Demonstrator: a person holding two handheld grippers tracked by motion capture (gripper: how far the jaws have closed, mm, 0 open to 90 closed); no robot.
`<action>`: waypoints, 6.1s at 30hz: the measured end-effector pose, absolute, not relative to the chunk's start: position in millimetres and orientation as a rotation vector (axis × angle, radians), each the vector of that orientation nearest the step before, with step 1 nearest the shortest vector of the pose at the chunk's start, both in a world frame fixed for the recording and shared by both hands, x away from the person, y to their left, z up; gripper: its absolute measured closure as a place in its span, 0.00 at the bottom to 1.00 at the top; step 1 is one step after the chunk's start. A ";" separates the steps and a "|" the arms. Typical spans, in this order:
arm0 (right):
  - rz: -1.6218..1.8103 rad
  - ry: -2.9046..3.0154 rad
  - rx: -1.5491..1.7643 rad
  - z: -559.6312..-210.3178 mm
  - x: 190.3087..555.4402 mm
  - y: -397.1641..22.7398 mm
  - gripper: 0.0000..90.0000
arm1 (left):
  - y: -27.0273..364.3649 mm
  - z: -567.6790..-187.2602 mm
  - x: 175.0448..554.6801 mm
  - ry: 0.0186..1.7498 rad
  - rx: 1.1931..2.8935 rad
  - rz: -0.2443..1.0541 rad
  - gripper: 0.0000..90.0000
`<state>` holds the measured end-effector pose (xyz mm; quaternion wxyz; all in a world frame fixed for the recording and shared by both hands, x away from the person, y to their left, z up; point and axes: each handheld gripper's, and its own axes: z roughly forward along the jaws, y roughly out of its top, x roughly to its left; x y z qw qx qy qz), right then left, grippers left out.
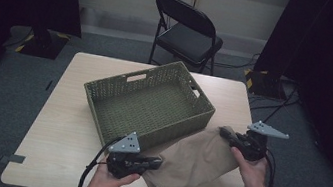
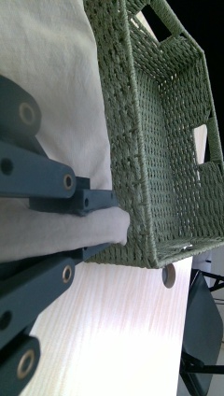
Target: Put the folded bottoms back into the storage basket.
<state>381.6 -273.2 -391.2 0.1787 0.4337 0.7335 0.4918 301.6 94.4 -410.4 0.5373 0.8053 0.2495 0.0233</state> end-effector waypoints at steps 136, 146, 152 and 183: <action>1.478 2.102 1.100 -338.1 530.7 -142.8 0.92 | 211.4 -370.7 407.1 0.950 1.731 0.250 0.95; 1.470 2.120 1.119 -348.6 533.2 -141.4 0.92 | 209.9 -379.1 409.4 0.963 1.745 0.234 0.95; 1.455 2.141 1.122 -355.8 535.6 -136.1 0.92 | 213.2 -385.3 410.5 0.988 1.759 0.238 0.95; 1.245 2.188 1.193 -378.4 553.3 -122.3 0.63 | 216.8 -400.6 428.9 1.142 1.788 0.287 0.71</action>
